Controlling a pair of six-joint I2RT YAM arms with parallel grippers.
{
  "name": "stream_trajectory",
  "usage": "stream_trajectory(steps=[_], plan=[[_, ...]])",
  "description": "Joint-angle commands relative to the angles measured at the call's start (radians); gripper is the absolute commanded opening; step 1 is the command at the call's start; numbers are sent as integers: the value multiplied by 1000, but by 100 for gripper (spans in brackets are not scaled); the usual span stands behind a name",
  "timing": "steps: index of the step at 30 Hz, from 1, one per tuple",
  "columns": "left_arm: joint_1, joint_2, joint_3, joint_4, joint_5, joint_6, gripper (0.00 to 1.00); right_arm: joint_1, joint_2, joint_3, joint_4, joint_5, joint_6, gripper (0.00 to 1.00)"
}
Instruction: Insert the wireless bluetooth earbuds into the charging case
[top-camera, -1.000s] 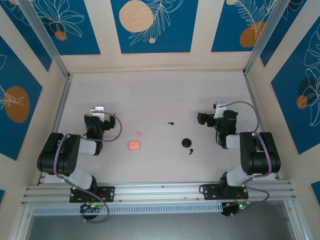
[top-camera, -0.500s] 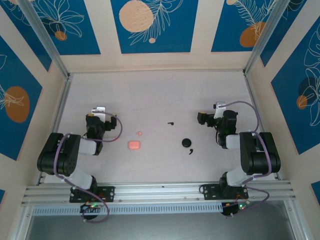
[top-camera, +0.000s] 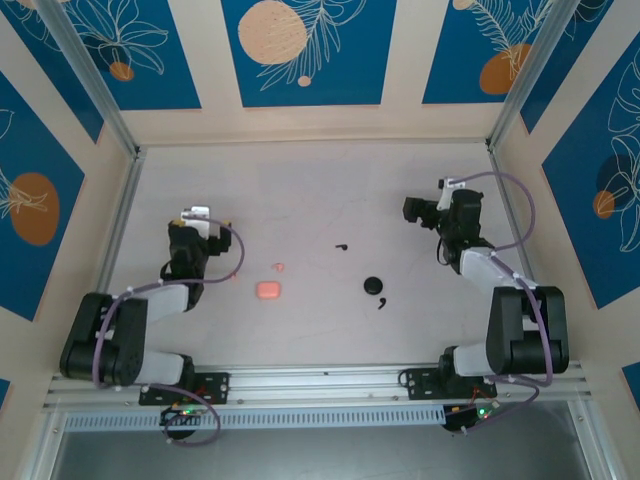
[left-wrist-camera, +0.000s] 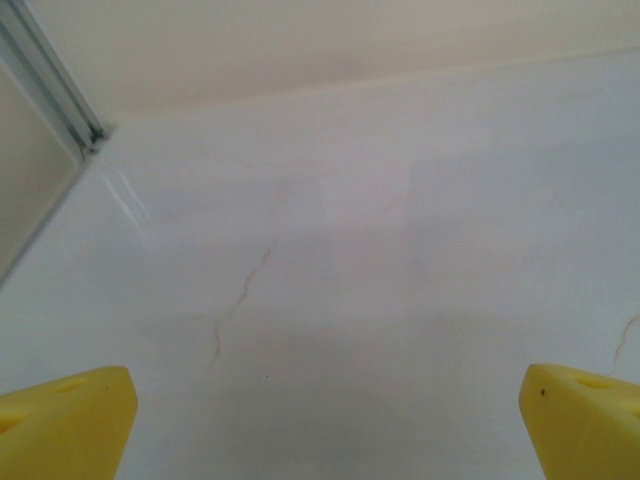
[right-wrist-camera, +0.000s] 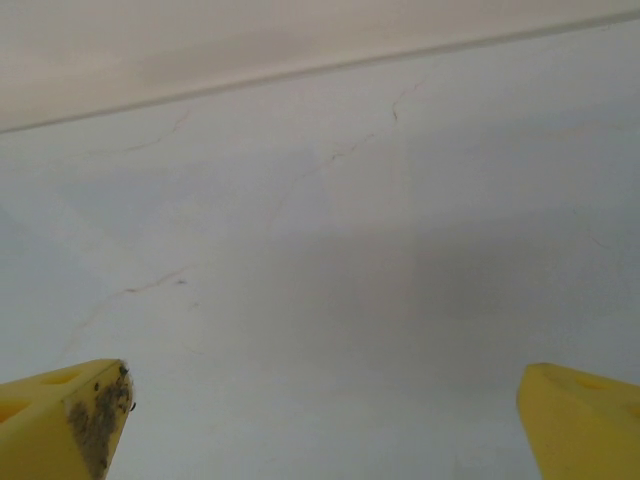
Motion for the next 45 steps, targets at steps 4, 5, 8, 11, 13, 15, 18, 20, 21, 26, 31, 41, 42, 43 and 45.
stream_trajectory(steps=[4,5,8,11,13,15,18,20,21,26,31,41,42,43,45], plan=[[-37,-224,141,-427,69,-116,90,66,-59,214,-609,-17,77,94],[-47,-250,157,-483,94,-141,88,79,-60,249,-696,-18,77,93],[-81,-303,196,-626,129,-195,85,115,-71,317,-896,-40,94,89],[-120,-327,229,-742,143,-223,85,173,-93,339,-1026,-46,133,86],[-147,-330,250,-816,142,-233,85,217,-100,345,-1089,-46,152,83],[-176,-321,270,-880,143,-245,85,261,-86,356,-1144,-40,182,81],[-224,-293,292,-965,132,-257,85,323,-45,354,-1182,-45,228,77],[-263,-270,305,-1012,100,-264,84,353,-5,345,-1182,-61,257,75],[-281,-261,306,-1023,84,-269,84,362,16,343,-1181,-71,263,75],[-326,-207,320,-1022,55,-277,84,390,147,357,-1156,-101,285,74],[-345,-171,331,-1005,57,-283,85,423,241,385,-1133,-95,293,75],[-349,-154,334,-994,77,-282,86,463,337,431,-1150,-52,301,74],[-349,-154,333,-993,76,-280,86,466,343,435,-1153,-43,302,74],[-349,-156,333,-994,71,-279,86,470,352,438,-1158,-34,303,74],[-349,-155,332,-997,59,-277,86,475,362,440,-1158,-31,304,73]])
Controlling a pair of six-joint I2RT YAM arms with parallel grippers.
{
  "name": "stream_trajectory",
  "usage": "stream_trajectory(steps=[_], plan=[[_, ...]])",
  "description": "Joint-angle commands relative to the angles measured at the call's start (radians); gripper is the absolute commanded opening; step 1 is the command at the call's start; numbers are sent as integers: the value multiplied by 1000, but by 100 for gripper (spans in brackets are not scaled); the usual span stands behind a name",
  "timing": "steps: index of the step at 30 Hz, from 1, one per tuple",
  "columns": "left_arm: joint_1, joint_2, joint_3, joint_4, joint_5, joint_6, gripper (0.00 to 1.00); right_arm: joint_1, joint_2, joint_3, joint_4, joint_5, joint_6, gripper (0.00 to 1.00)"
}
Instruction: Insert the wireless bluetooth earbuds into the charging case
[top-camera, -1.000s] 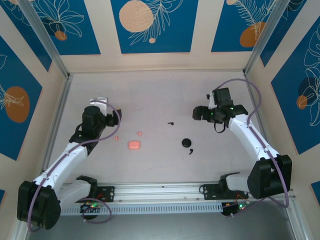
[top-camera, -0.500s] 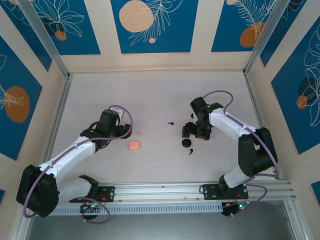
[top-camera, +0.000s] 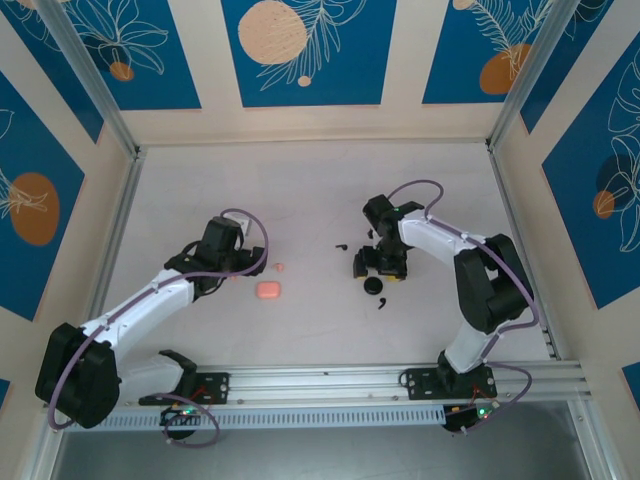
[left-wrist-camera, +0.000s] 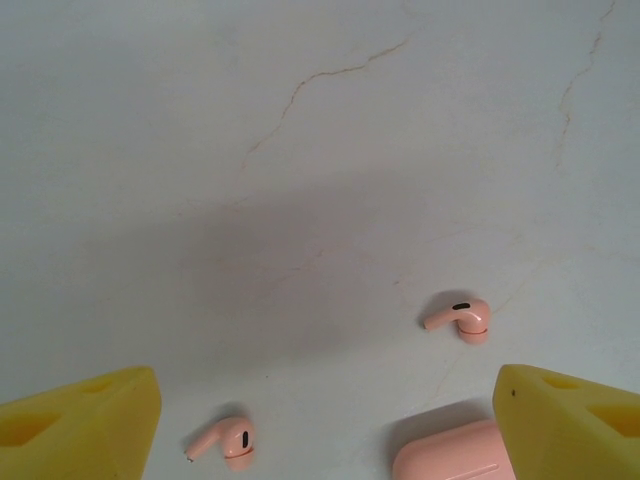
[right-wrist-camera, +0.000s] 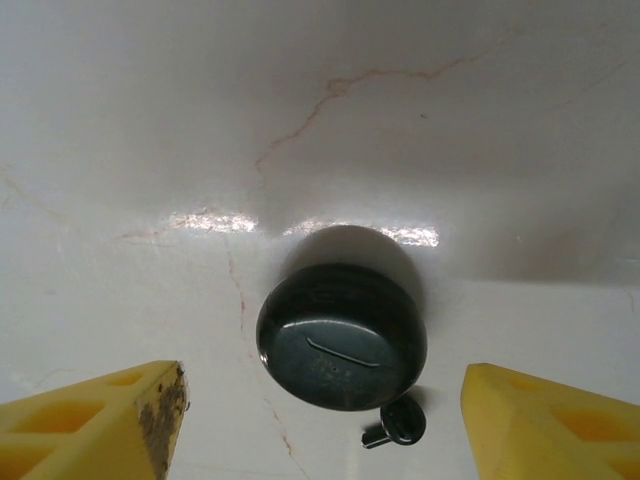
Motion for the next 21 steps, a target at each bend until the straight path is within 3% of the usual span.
stream_trajectory(steps=[1,21], plan=[[-11,7,25,-11,-21,-1,86,14,26,25,-33,17,22,73],[-11,-9,28,-22,-38,7,87,40,113,25,-23,53,32,60]])
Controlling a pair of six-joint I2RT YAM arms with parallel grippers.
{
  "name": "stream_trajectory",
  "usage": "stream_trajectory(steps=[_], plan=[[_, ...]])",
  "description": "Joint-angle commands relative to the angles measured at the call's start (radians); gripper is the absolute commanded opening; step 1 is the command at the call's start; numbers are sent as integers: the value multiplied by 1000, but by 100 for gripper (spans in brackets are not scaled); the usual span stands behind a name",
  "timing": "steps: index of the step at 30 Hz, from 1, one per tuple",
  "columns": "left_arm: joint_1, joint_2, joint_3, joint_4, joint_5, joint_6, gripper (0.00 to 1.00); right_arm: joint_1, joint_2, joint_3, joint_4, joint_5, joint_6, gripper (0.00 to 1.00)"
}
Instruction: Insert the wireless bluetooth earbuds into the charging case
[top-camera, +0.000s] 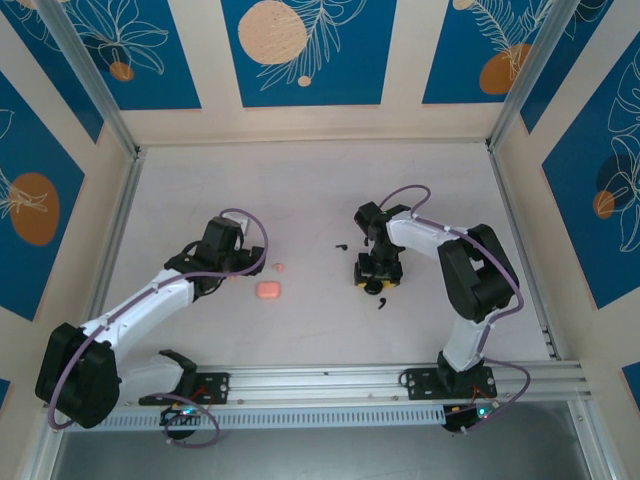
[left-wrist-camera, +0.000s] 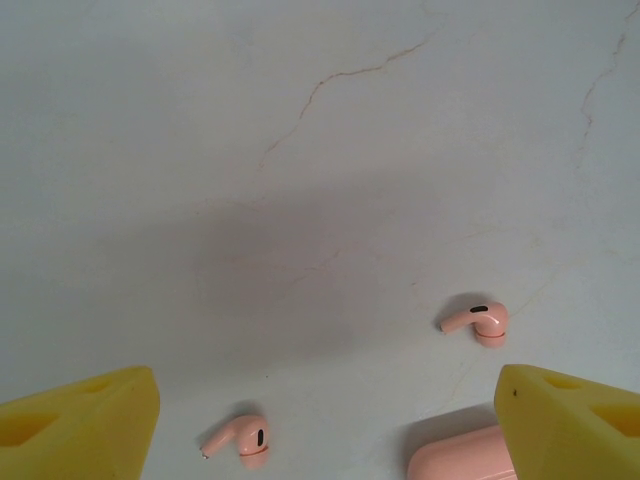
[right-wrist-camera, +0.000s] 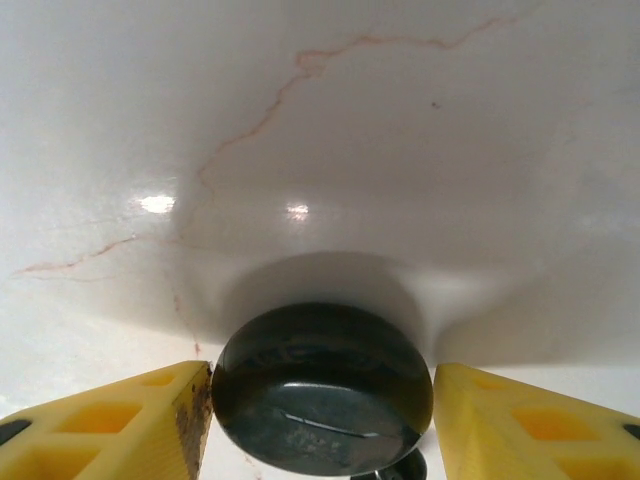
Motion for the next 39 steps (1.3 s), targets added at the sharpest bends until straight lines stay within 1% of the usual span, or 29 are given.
stream_trajectory(steps=[1,6,8,10,13,16,18,20,21,23,26,29,30,35,39], plan=[[-11,-12,28,-14,-2,8,87,8,23,18,-20,6,13,60],[-11,-23,23,-8,0,8,87,8,48,17,-21,23,10,60],[-11,-22,24,-12,-1,9,87,7,54,17,-24,23,3,53],[-10,-19,25,-11,4,12,86,7,51,18,-23,21,-3,49],[-12,-17,22,1,26,19,85,7,16,14,-4,10,-8,46],[-14,-33,-9,73,86,36,82,7,-60,0,43,-14,-13,46],[-18,-56,-49,161,162,58,79,10,-132,-14,102,-37,-14,46],[-24,-83,-107,311,275,96,72,13,-227,-55,219,-86,2,45],[-27,-93,-138,382,312,106,71,14,-270,-82,286,-120,6,44],[-34,-100,-224,599,358,123,68,16,-358,-145,440,-190,20,43],[-50,-78,-321,873,431,173,66,16,-446,-221,650,-278,36,42],[-74,-22,-372,1078,496,221,62,21,-497,-301,861,-372,75,42],[-83,-4,-381,1124,514,235,62,26,-508,-321,930,-392,91,42],[-167,109,-415,1343,526,314,61,61,-544,-450,1229,-426,211,42],[-229,202,-422,1495,486,335,59,98,-571,-511,1335,-402,258,42]])
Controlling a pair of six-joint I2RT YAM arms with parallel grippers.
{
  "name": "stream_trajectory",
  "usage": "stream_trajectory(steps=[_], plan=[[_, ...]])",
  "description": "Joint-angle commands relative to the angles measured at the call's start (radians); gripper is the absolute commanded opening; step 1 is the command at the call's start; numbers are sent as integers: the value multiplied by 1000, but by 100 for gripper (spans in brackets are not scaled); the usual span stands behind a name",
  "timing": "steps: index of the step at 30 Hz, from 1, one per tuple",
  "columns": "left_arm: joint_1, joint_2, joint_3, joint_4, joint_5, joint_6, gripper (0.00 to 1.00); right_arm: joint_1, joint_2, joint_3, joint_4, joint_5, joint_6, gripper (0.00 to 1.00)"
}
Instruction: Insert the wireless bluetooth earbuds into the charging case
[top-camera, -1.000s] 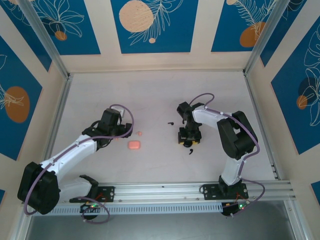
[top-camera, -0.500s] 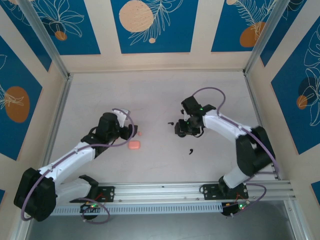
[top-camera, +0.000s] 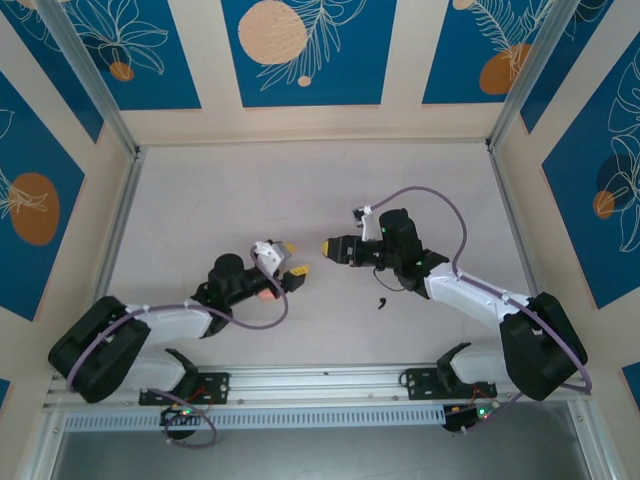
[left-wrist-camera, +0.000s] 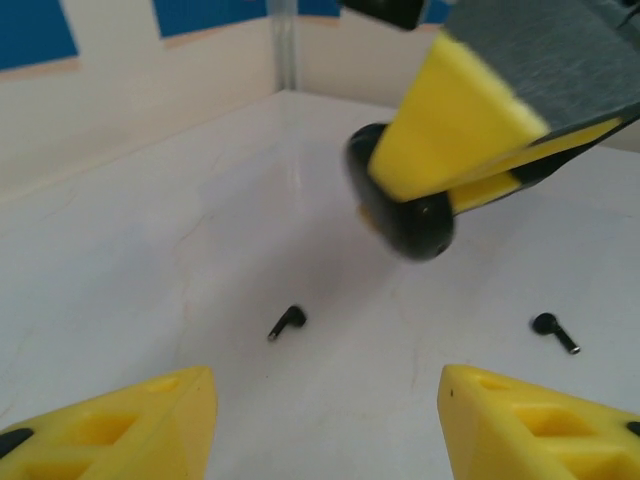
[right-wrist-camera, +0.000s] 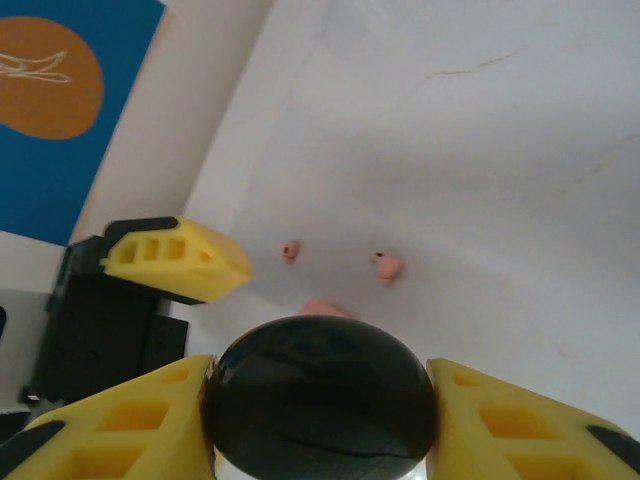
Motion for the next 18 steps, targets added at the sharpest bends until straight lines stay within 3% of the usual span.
stream_trajectory(steps=[1,6,18], plan=[[-46,61,-14,255,-1,46,58,30,-53,-35,209,-17,74,42],[-93,157,-20,421,-68,35,57,68,-91,-58,211,35,81,42],[-157,144,11,425,-157,23,57,109,-95,-76,211,95,89,43]])
